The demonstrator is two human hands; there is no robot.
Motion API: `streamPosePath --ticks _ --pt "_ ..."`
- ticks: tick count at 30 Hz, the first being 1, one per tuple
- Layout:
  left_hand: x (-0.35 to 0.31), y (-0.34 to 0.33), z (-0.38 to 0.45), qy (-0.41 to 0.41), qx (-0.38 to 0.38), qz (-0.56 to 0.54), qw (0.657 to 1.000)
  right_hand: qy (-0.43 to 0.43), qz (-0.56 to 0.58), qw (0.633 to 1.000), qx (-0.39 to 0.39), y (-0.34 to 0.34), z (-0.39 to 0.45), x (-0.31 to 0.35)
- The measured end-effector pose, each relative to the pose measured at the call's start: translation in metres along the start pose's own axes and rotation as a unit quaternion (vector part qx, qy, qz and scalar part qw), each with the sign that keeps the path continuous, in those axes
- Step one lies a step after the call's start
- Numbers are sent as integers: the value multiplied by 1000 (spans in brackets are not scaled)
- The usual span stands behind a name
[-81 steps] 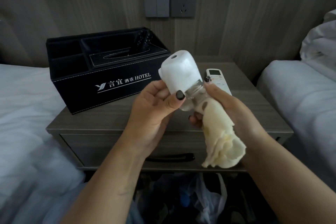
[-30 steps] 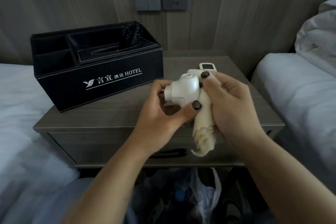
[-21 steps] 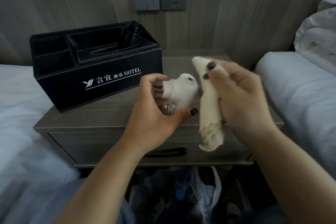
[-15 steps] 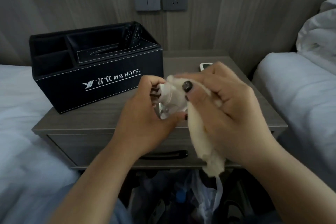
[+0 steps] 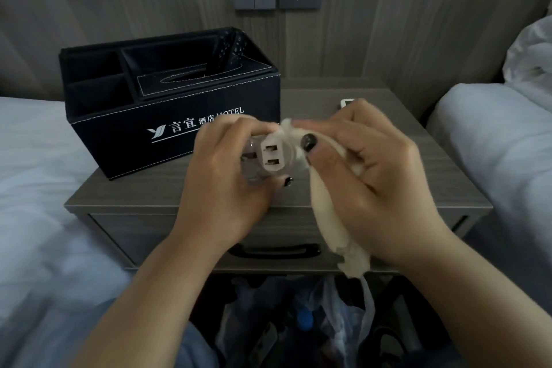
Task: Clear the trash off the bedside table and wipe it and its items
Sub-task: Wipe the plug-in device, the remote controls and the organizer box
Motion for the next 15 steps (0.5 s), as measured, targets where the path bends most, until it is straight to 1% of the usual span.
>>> streamPosePath --ticks 2,4,6,9,10,13,14,15 --pt "-2 -1 -2 4 4 -34 999 9 -35 999 -10 -1 0 0" --pt "-4 -2 -4 2 5 -66 998 14 -76 997 5 -7 -2 -2" --pt "-7 -2 -4 -21 8 -64 998 -11 -98 995 8 -5 2 -11" --pt "-11 0 -3 -58 15 -42 997 -105 -68 992 -1 9 13 -29" --pt "-12 -1 -4 -65 26 -35 997 -107 -47 993 2 11 13 -27" --pt "-14 -4 -8 -66 66 -35 995 -51 -10 997 57 1 8 -9" --pt "-14 -5 -9 -66 67 -36 995 -48 -9 996 73 -3 7 -8" --pt "-14 -4 -9 -66 62 -35 995 -64 -13 995 80 -4 7 -12"
Point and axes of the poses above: each hand's wrist, its own z-axis towards the middle knuckle, its own y-axis out of the back of the hand, x = y × z, the point moved 6 cm from there along z, towards the middle knuckle, and after that the axes turned 13 degrees about -y, right-handed, at the moved point
